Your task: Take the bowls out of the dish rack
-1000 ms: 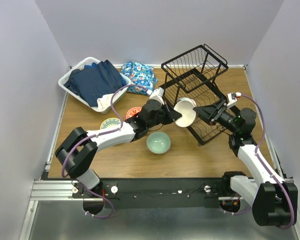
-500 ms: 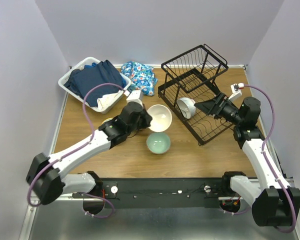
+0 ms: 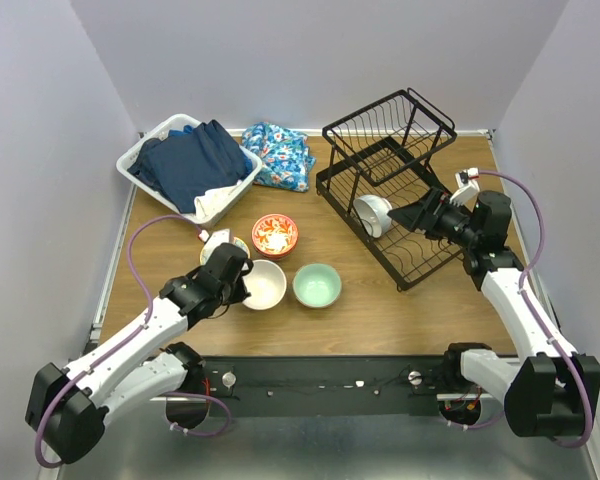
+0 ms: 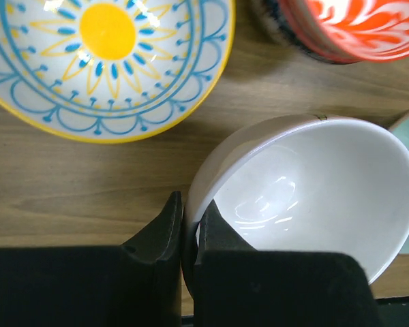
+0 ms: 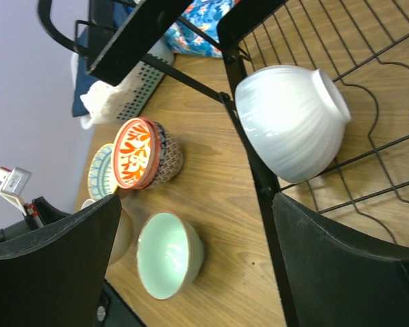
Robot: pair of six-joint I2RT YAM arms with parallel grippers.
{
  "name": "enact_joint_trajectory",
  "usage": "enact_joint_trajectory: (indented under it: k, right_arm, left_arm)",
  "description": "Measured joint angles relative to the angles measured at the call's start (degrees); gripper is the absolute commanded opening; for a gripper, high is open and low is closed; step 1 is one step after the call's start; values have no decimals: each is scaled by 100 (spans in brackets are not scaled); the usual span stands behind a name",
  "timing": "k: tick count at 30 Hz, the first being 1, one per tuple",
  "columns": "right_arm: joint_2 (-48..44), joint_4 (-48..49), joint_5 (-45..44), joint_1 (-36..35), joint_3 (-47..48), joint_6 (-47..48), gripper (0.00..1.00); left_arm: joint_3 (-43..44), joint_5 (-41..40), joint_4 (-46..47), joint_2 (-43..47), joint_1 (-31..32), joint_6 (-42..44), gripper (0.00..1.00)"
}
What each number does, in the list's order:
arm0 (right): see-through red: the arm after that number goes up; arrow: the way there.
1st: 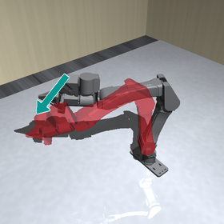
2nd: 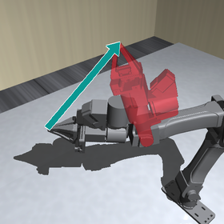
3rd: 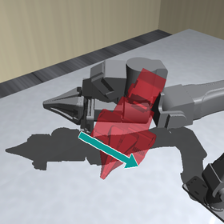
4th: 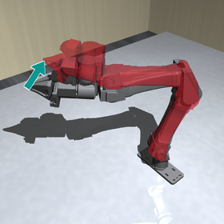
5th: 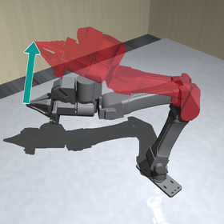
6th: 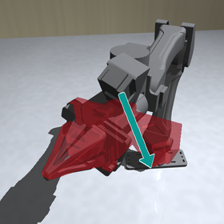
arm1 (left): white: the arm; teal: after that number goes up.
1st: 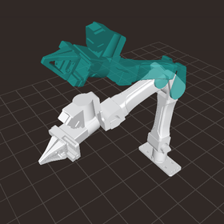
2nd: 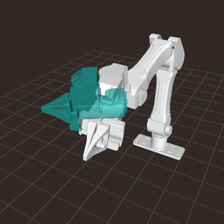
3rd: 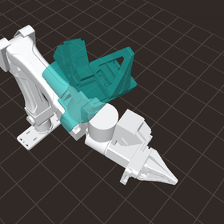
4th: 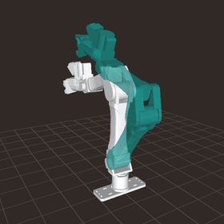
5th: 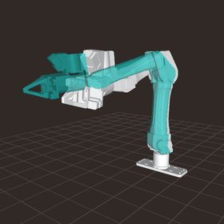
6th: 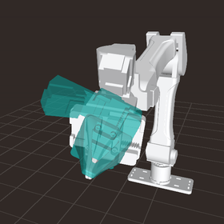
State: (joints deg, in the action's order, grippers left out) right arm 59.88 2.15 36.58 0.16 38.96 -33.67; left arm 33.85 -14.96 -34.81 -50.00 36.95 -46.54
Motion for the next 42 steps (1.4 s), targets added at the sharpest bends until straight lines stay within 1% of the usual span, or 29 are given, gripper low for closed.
enact_joint_trajectory:
  k: [4,13,14,16,17,19,20,22,23,25,27,28,29,31,32,34,35,37,42]
  right_arm:
    - [46,2,-136,0,0,162,100]
    - [-13,175,-564,0,-35,363,100]
    - [-68,286,-638,0,-111,380,100]
    - [-164,420,-745,0,-258,393,100]
    - [-199,446,-789,0,-315,393,100]
    - [-284,485,-918,0,-424,402,100]
    - [-304,483,-964,0,-444,411,100]
    - [-326,485,-1064,0,-461,468,100]
    - [-326,494,-1099,0,-461,492,100]
    - [-321,516,-1152,0,-468,568,100]
    - [-254,597,-1169,0,-470,717,100]
    - [-170,638,-1167,0,-470,848,100]
    - [-109,664,-1169,0,-470,935,100]
    - [74,708,-1167,0,-466,1204,100]
    - [219,715,-1163,0,-452,1342,100]
    - [566,721,-1130,0,-389,1694,100]
    - [713,719,-1106,0,-348,1810,100]
    - [1084,728,-953,0,-205,2105,100]
    - [1930,745,-422,0,304,2535,100]
  left_arm:
    - [-291,2,-13,-59,-46,-101,0]
    - [-697,52,739,-544,-90,-197,0]
    - [-708,107,861,-654,-94,-234,6]
    - [-708,170,1067,-776,-107,-256,13]
    - [-708,216,1169,-846,-111,-273,21]
    - [-708,264,1276,-905,-114,-293,29]
    - [-708,284,1294,-914,-116,-308,35]
    - [-721,310,1316,-883,-122,-350,39]
    - [-730,315,1322,-844,-122,-376,45]
    - [-741,310,1303,-649,-122,-404,50]
    - [-741,291,1235,-424,-122,-426,60]
    - [-741,275,1211,-341,-122,-431,63]
    - [-721,221,1075,-155,-122,-424,69]
    - [-673,153,946,59,-122,-402,77]
    - [-619,116,837,138,-122,-402,84]
    - [-466,-31,610,354,-122,-345,90]
    - [-374,-92,490,437,-122,-306,95]
    - [-153,-219,289,603,-122,-212,99]
    - [337,-546,-33,1080,-122,216,99]
